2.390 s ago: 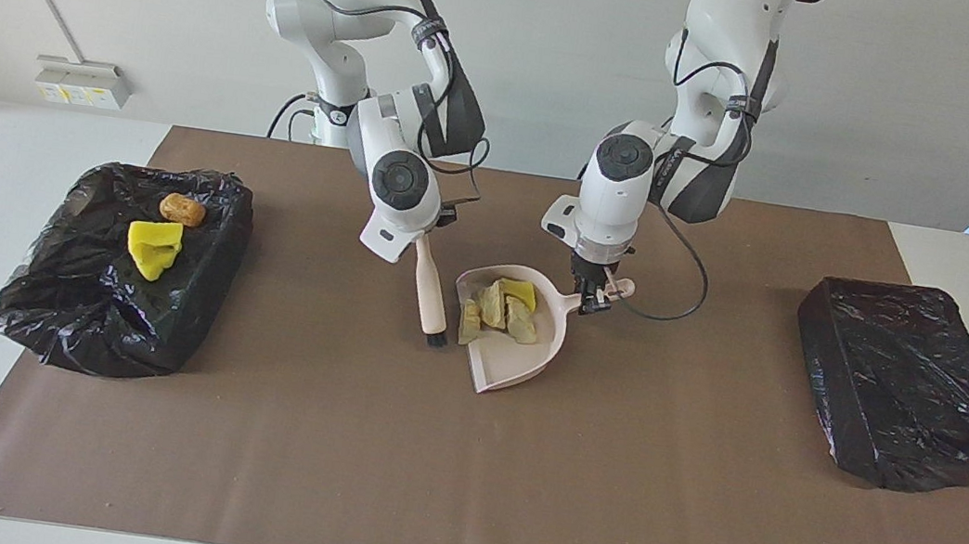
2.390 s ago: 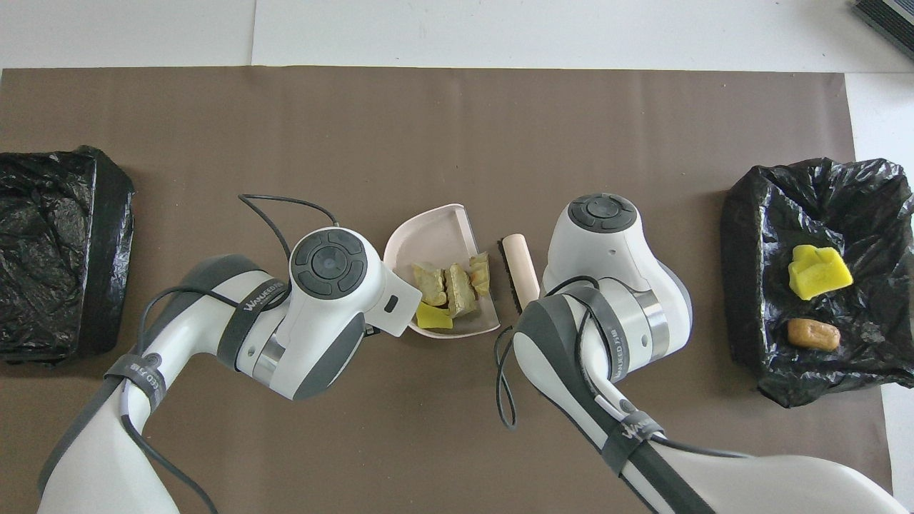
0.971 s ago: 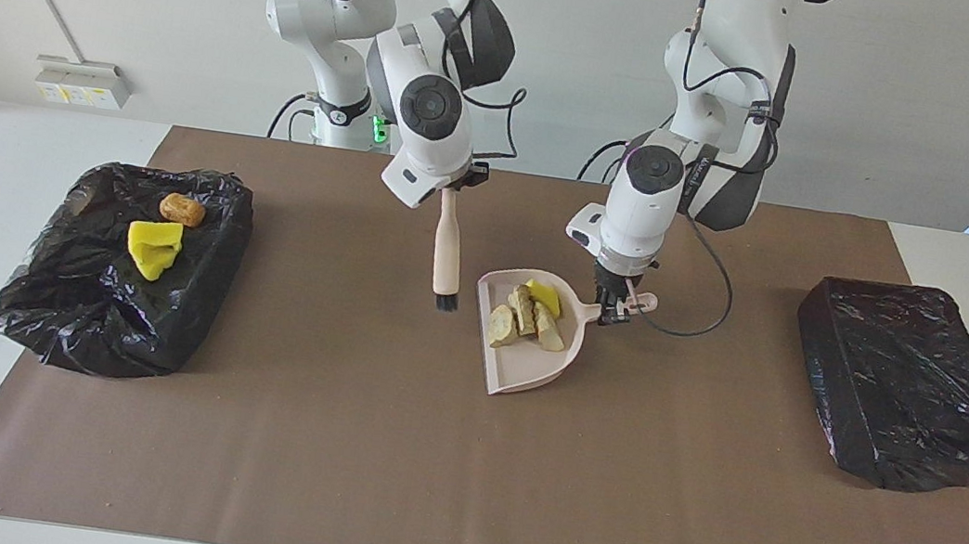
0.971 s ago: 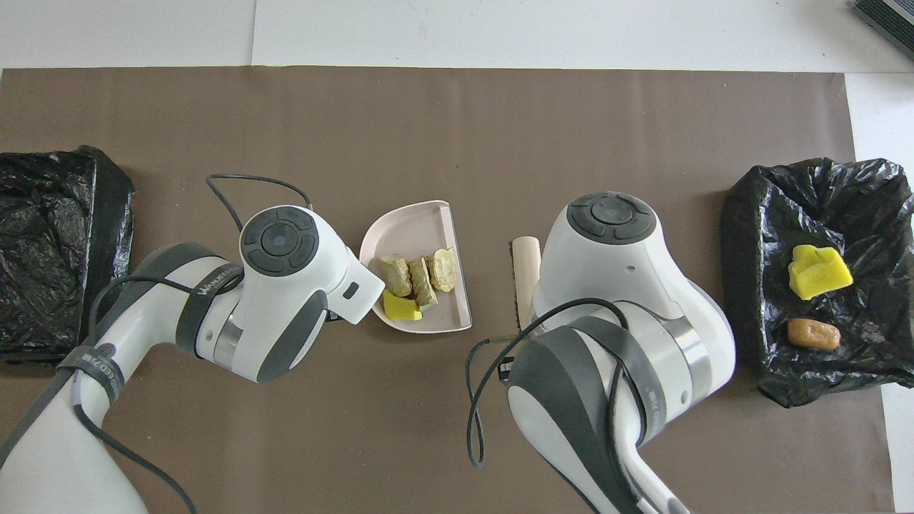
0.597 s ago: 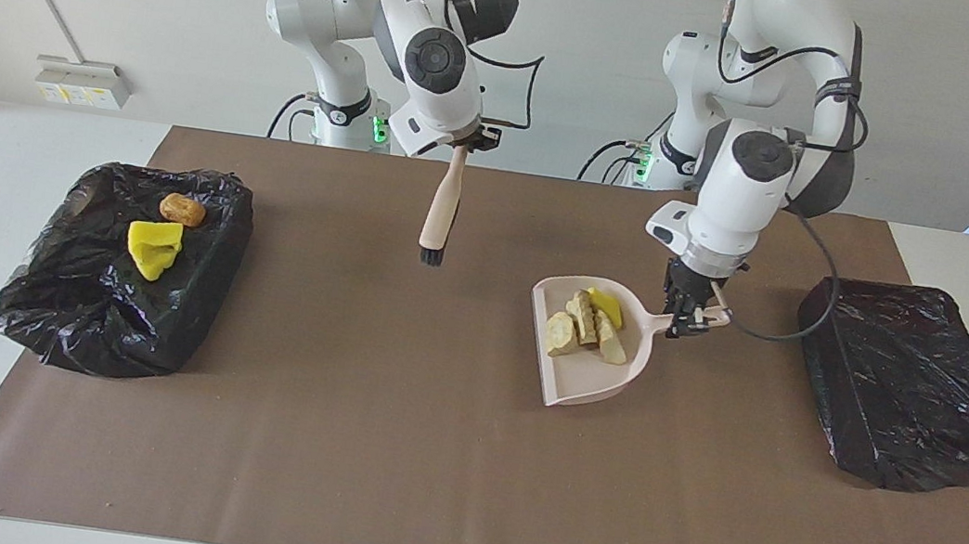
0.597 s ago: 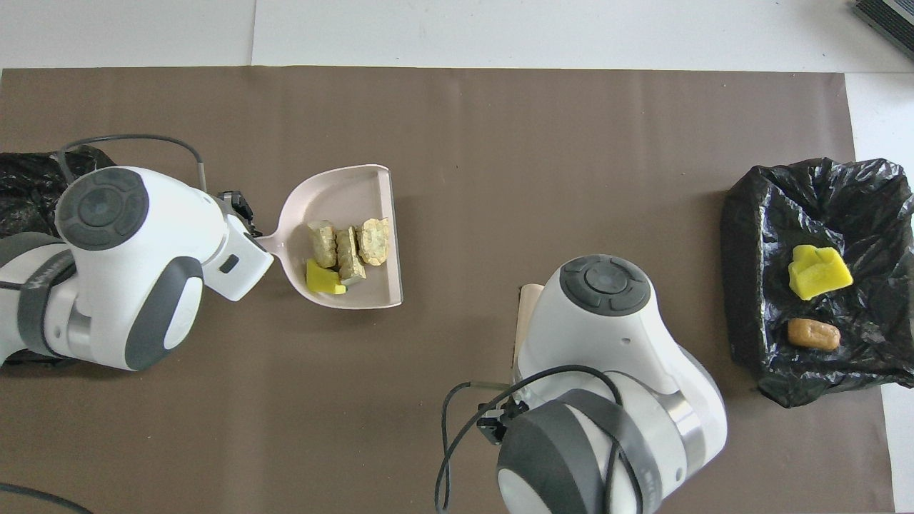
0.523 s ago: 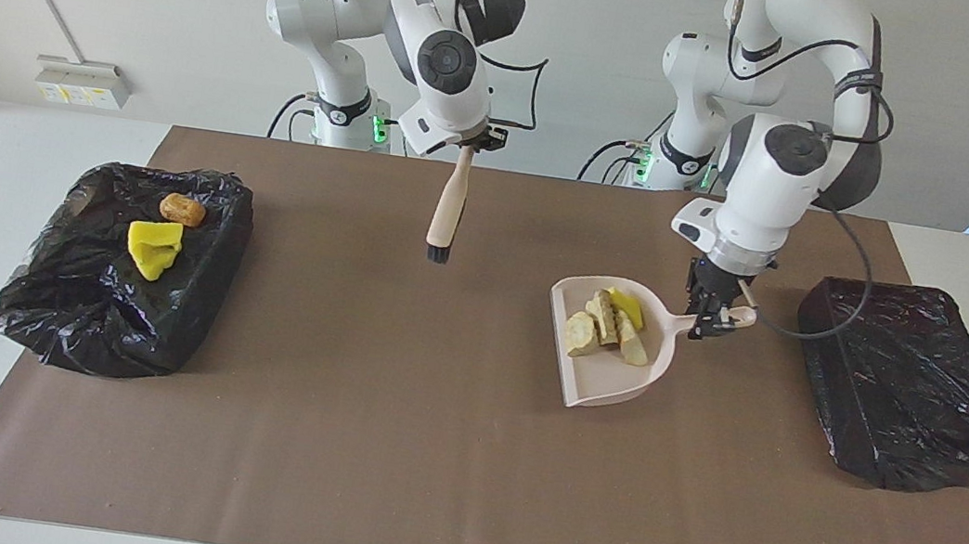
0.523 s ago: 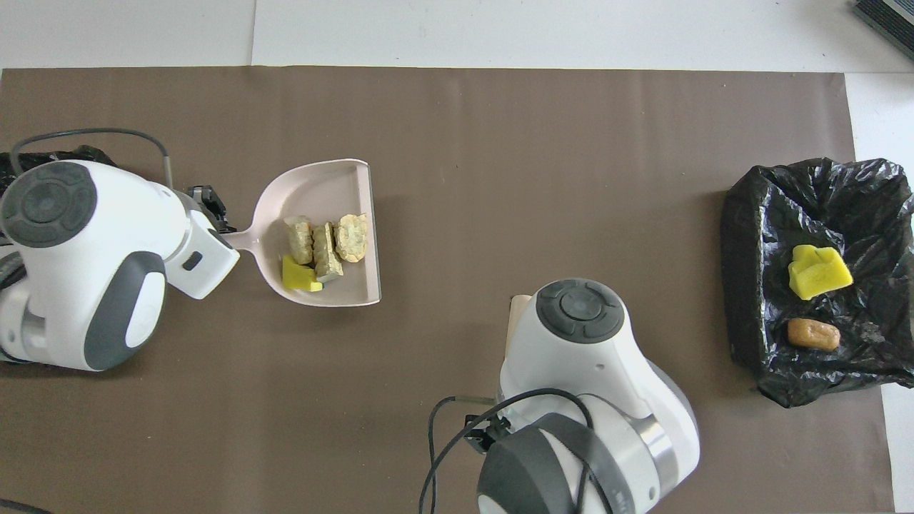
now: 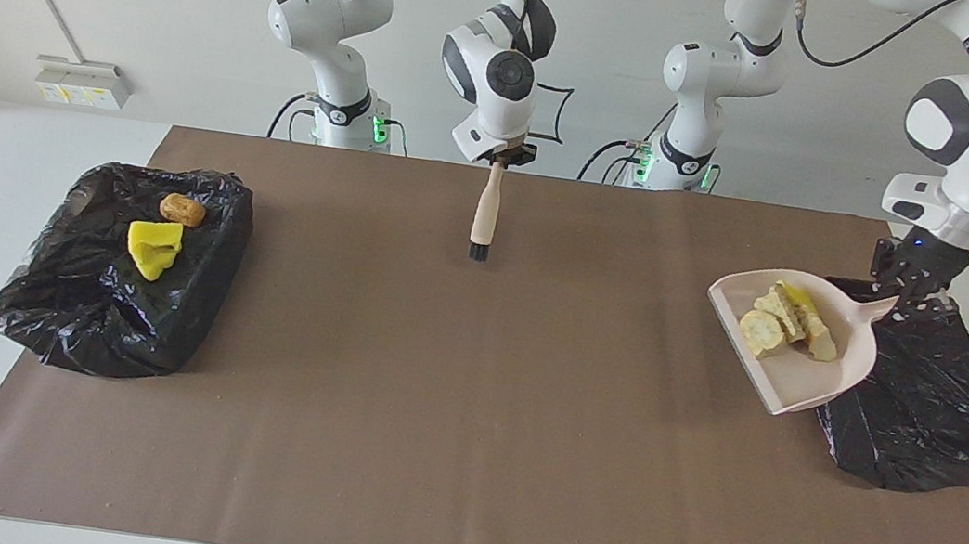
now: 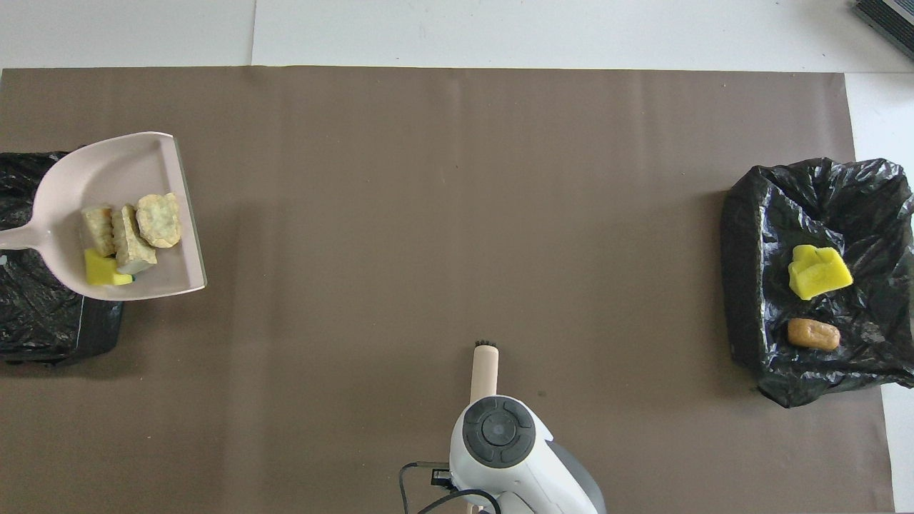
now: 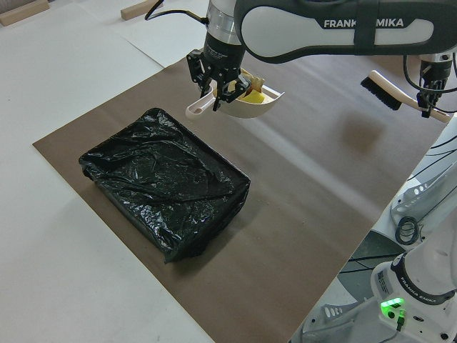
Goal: Sweep and dump trash in bin
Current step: 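Carry the dustpan to the black bag nearest the left arm and tip it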
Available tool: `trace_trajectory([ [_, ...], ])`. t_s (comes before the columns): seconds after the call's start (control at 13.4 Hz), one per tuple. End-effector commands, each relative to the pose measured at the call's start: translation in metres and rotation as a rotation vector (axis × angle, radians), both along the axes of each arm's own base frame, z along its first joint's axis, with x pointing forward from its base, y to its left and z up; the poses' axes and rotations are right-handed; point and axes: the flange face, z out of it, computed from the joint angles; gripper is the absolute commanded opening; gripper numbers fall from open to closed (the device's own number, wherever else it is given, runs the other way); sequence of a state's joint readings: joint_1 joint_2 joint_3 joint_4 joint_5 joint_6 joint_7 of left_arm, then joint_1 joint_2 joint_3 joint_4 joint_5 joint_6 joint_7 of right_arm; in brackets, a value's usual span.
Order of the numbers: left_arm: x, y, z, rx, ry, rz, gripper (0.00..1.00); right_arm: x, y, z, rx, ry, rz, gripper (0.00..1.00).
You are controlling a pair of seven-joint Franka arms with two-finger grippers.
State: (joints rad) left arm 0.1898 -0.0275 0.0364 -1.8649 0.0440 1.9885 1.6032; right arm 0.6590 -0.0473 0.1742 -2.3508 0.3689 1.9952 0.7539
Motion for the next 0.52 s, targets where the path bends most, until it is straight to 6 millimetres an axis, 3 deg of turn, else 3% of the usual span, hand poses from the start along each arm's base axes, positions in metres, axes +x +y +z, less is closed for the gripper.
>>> trace_trajectory([
  [0.0,-0.007,0.069,0.023,-0.003,-0.027,0.078,0.00,-0.004,-0.015,0.000,0.017,-0.022,0.000,0.00],
  [0.07,-0.010,0.092,0.028,0.027,-0.057,0.098,0.00,-0.006,-0.015,-0.003,0.013,-0.019,0.002,0.00],
  [0.3,-0.009,0.136,0.044,0.182,-0.125,0.070,0.00,-0.012,-0.011,-0.009,0.032,-0.022,0.065,0.00],
  [0.37,-0.012,0.150,0.049,0.254,-0.116,0.062,0.00,-0.009,-0.013,-0.011,0.039,-0.017,0.080,0.16],
  [0.45,-0.015,0.165,0.043,0.295,-0.102,0.069,0.00,-0.007,-0.010,-0.010,0.044,-0.019,0.084,0.46],
])
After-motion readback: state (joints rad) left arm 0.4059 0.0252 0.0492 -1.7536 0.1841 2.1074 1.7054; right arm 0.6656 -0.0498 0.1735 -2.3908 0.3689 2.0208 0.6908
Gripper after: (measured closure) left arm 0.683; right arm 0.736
